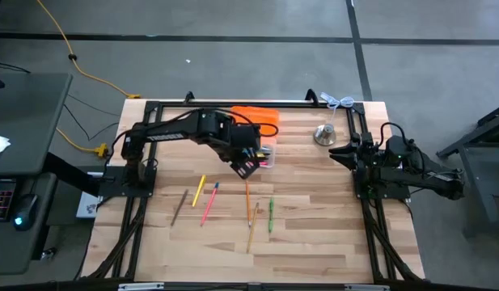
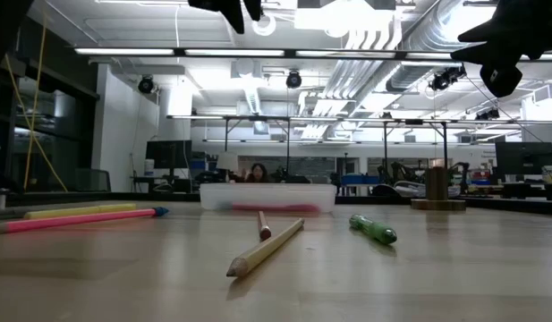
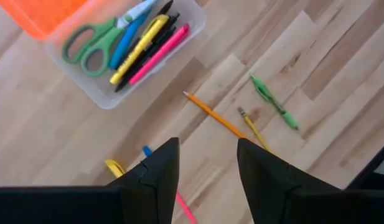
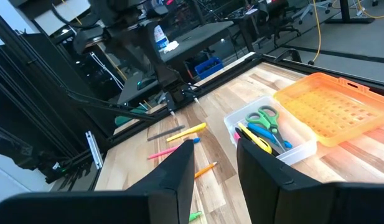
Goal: Pick & place school supplies into a supply box
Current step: Put the pink pencil into the transparent supply box
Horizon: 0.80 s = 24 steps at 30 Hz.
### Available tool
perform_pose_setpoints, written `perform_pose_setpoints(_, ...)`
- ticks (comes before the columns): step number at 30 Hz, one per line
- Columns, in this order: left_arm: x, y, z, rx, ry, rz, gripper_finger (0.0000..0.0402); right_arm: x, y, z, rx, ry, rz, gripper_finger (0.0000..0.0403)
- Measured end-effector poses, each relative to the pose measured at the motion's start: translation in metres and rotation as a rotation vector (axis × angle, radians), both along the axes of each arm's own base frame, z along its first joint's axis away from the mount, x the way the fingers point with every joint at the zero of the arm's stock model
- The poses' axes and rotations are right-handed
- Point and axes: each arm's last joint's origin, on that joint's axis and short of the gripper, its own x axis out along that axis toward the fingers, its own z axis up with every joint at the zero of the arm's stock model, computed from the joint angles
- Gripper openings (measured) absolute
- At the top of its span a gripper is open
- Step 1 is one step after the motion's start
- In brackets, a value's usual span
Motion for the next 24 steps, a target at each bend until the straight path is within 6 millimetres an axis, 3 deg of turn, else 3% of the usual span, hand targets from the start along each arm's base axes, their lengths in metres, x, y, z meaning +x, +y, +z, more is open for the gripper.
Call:
perform_pose_setpoints(8, 0.000, -0.026, -0.005, 0.019, 0.002, 0.062, 0.0188, 0.000, 0.000, 0.000, 0.000, 0.000, 0.000, 0.0099)
perform_pose_setpoints(24, -0.010, -0.060, -0.105, -0.004, 0.398, 0.082, 0.0188, 0.000, 0.000, 0.000, 0.000, -0.001, -0.004, 0.0098)
